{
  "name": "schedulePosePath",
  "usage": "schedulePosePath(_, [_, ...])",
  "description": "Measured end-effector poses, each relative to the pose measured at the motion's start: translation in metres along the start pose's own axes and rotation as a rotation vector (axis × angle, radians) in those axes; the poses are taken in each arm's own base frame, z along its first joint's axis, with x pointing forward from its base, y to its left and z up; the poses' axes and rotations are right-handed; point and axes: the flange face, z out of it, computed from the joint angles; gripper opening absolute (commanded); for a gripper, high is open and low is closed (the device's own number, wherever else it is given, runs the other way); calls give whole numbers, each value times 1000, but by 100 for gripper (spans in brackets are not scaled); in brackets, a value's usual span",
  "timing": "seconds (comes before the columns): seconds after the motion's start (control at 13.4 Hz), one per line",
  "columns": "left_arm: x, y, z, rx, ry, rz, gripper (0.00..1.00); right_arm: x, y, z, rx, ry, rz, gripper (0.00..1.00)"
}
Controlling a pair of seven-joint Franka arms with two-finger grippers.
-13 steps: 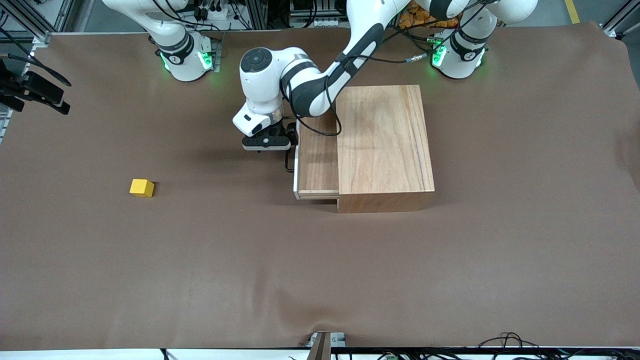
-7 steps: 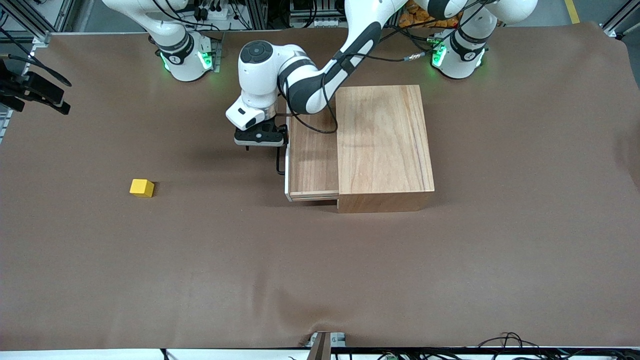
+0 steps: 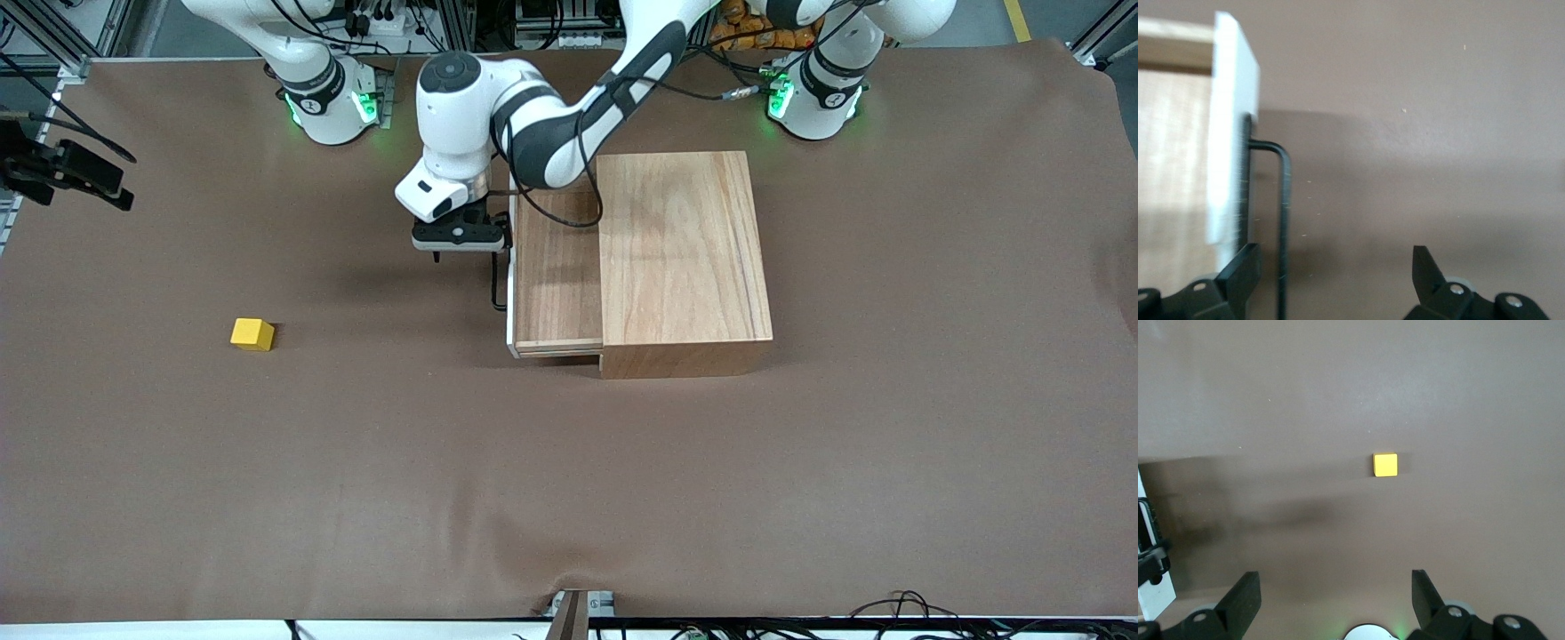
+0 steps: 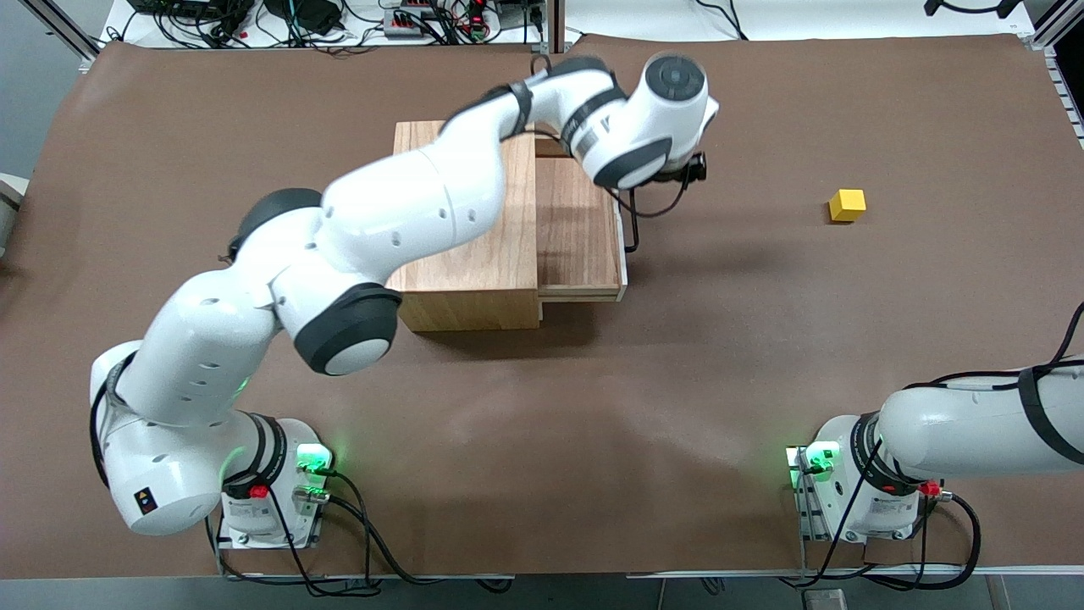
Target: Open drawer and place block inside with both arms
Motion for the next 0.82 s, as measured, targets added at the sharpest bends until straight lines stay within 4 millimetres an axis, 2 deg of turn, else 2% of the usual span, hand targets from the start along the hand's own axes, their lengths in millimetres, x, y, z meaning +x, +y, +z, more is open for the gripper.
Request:
schedulePosePath(0.15, [21, -15, -61, 17, 0, -38, 100, 18, 4, 30, -5, -61, 11, 100])
schedulePosePath(0.22, [36, -29, -89, 39, -1, -60, 100, 30, 9, 51, -8, -100, 20, 100])
schedulePosePath(0.37, [69, -62, -130, 80, 9, -91, 100, 53, 20, 94, -10, -175, 30, 100])
schedulePosePath(0.67, [129, -136, -183, 110, 12, -110, 100, 94, 31, 179, -6, -217, 10, 100])
schedulePosePath(0.82, [153, -179, -204, 119, 10, -108, 100, 104, 43, 235, 1, -179, -25, 100])
